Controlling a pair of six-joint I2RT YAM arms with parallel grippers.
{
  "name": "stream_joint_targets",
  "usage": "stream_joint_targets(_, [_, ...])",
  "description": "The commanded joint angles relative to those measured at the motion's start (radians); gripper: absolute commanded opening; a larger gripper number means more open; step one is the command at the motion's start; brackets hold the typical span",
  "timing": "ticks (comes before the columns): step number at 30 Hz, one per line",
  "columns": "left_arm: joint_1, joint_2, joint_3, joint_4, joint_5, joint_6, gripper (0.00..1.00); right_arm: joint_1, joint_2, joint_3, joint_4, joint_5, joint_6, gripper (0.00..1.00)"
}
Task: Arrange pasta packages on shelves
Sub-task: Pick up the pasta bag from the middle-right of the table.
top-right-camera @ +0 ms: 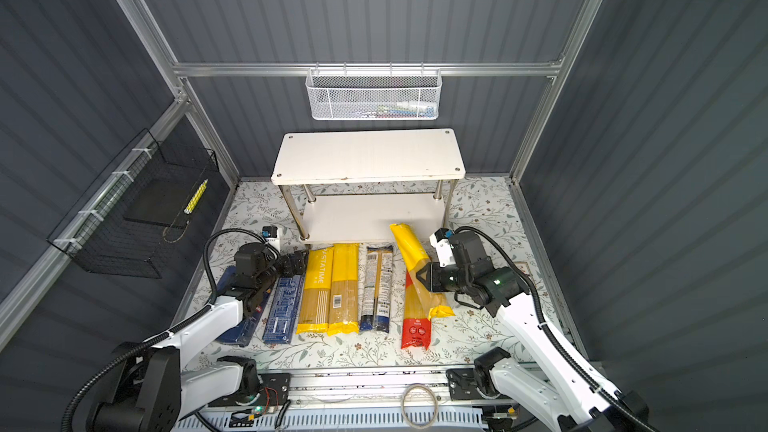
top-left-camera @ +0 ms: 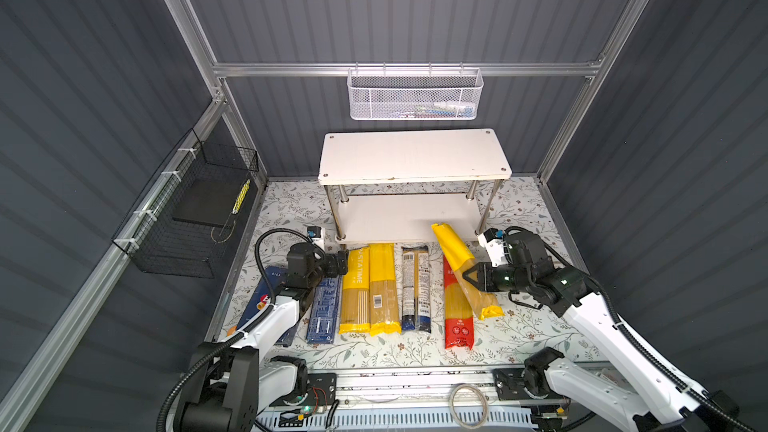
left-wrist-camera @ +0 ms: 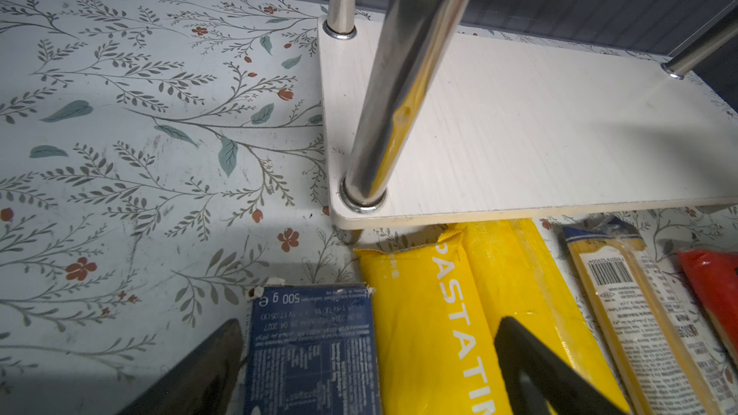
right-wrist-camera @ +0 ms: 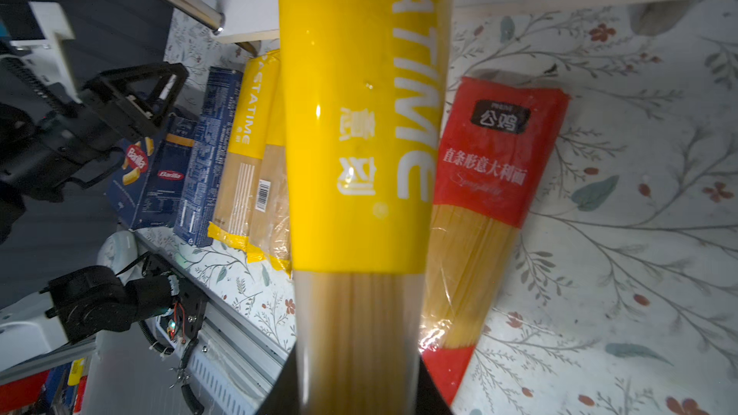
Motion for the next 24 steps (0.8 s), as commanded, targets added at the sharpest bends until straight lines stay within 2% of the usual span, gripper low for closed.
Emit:
stream_joint_targets(1, [-0.005,0.007,0.029,-0.012,0.001,0.013,1.0,0.005,-0.027,0.082,0.047,-0.112,-0.062,0.2])
stream_joint_targets(7, [-0.005,-0.004,0.019,-0.006,0.004,0.014,1.0,0.005,-0.027,0.157,0.04,-0.198,-0.073,0.2])
stream_joint_targets(24, [-0.005,-0.005,0.02,-0.006,0.001,0.013,1.0,0.005,-0.055,0.285,0.011,-0.332,-0.059,0.18])
